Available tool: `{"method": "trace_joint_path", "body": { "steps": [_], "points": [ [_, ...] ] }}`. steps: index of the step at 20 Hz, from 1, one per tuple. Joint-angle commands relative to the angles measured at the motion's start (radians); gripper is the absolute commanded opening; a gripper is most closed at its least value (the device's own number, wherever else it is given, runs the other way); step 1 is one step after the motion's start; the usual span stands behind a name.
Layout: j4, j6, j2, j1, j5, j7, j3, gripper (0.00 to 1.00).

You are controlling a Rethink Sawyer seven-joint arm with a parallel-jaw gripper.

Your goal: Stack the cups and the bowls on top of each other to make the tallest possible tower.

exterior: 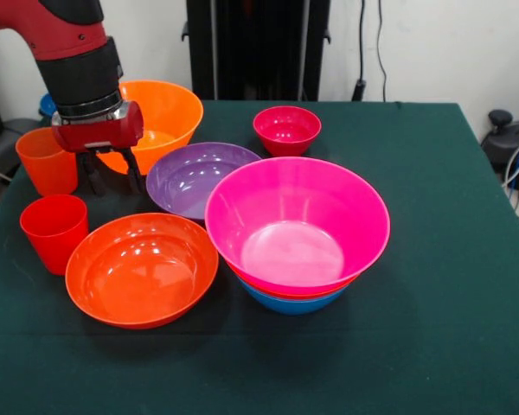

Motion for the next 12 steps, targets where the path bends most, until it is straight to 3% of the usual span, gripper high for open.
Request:
{"method": "trace_joint_path", "body": {
  "steps": [1,12],
  "points": [
    [0.020,0.113,0.062,0.025,-0.005,-0.257,-0.075,1.00],
    [0.067,0.090,0.084,0.021,-0.005,-0.224,-0.100,1.00]
  ]
}}
